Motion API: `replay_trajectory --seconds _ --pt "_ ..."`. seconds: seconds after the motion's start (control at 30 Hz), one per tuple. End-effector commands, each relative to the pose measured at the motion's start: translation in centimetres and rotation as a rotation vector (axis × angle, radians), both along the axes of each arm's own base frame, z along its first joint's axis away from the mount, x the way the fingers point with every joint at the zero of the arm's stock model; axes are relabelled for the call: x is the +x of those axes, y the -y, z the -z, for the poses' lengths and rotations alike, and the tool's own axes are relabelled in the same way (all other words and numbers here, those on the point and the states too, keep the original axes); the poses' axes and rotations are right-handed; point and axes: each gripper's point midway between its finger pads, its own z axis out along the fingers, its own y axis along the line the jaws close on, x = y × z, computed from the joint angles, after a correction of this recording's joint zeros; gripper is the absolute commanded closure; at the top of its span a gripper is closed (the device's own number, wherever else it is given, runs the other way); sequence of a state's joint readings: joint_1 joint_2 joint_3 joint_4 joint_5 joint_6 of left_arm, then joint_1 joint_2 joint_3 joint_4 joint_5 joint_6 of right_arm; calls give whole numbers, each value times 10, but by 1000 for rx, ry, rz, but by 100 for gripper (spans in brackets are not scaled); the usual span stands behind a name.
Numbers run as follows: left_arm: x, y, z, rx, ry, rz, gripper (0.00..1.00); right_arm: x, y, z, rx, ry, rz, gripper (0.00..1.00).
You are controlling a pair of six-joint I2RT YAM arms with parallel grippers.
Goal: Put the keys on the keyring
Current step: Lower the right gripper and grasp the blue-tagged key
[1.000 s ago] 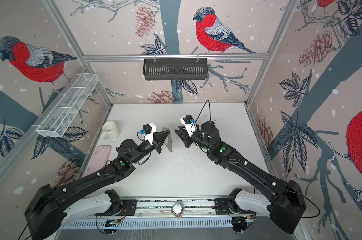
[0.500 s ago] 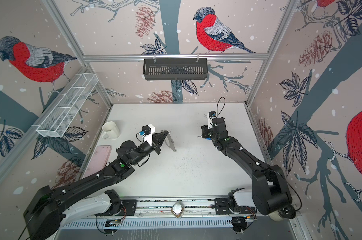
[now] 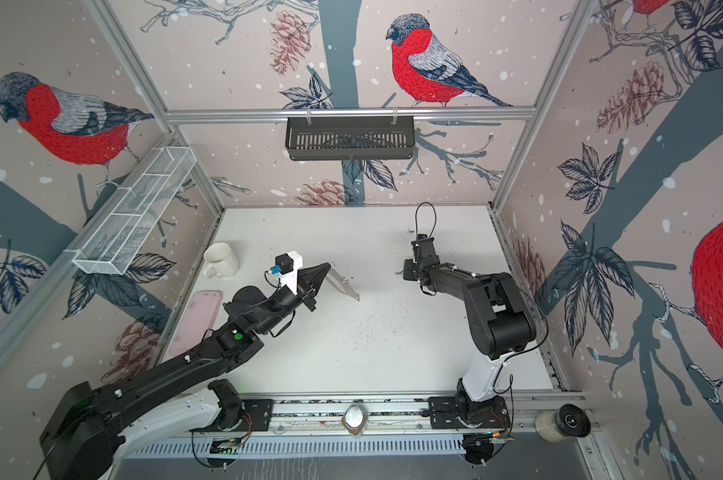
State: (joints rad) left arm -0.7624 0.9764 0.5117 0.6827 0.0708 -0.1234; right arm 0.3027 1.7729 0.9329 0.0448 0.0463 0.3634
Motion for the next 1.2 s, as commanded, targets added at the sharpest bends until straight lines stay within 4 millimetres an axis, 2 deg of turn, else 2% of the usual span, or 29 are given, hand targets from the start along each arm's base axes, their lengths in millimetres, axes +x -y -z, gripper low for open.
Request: replay_trajectory --seconds 0.0,0.37,0.53,0.6,1.0,1.17 --pt "0 -3 -4 -8 8 -13 100 4 4 2 -10 11 30 75" --pt "0 -3 -2 2 8 -12 100 2 -2 16 3 -19 4 82" --pt "1 -2 -1 5 7 -11 100 0 -7 15 25 -17 -9 83" --pt "1 -1 -2 5 6 -9 100 -1 -9 14 29 -16 -14 87" --pt "0 -1 -2 4 6 -6 100 -3 -16 4 42 -1 -35 98" --pt "0 -2 -2 1 5 -7 100 -7 -22 -13 58 28 -65 100"
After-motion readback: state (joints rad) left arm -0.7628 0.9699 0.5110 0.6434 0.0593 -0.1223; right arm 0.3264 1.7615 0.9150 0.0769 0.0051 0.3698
